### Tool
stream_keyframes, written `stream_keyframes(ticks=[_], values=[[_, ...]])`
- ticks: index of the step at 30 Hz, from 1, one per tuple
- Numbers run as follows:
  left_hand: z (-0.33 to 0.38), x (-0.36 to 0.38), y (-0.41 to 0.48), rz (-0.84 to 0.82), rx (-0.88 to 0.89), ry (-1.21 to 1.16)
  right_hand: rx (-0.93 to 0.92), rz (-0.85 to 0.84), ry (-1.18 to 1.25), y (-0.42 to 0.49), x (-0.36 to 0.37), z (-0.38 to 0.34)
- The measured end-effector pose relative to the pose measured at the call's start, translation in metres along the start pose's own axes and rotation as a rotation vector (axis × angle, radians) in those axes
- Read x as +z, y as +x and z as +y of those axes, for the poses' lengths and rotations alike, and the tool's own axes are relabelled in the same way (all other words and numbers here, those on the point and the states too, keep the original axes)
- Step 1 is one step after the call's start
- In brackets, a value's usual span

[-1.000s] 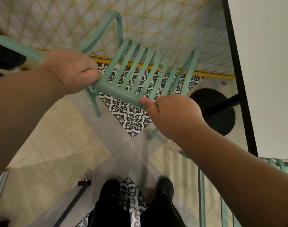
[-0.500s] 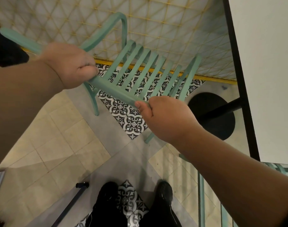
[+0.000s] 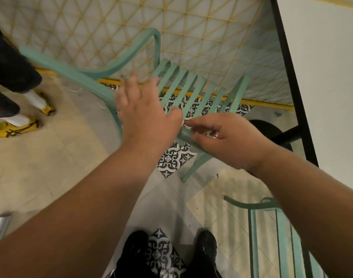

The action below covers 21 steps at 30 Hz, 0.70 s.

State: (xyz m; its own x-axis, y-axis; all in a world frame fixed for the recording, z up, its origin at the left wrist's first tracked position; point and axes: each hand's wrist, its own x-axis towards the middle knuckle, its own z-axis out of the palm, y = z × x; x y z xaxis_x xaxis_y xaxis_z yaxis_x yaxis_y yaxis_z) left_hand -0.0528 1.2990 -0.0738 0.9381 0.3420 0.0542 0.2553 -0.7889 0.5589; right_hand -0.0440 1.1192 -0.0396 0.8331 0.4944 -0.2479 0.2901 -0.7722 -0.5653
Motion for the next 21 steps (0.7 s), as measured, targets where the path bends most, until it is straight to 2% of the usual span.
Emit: stream_keyframes(ticks=[2,4,6,8,11,21], values=[[0.006,-0.001,-0.002,0.101,-0.271,-0.256,0.032,-0.005,0.05,0.001,-0.005,0.006],[0.01,-0.002,0.005,0.134,-0.537,-0.494,0.063,-0.046,0.128,-0.001,-0.003,0.008],[0.013,0.001,0.012,0.152,-0.652,-0.655,0.055,-0.128,0.086,-0.004,0.005,0.007],[0.018,0.004,0.013,0.188,-0.654,-0.695,0.032,-0.181,0.013,-0.004,0.009,0.005],[0.02,0.011,0.012,0.242,-0.639,-0.686,0.04,-0.194,0.082,-0.001,0.006,0.008],[0.008,0.005,0.018,0.218,-0.564,-0.626,0.065,-0.243,0.178,0.004,0.012,0.0]])
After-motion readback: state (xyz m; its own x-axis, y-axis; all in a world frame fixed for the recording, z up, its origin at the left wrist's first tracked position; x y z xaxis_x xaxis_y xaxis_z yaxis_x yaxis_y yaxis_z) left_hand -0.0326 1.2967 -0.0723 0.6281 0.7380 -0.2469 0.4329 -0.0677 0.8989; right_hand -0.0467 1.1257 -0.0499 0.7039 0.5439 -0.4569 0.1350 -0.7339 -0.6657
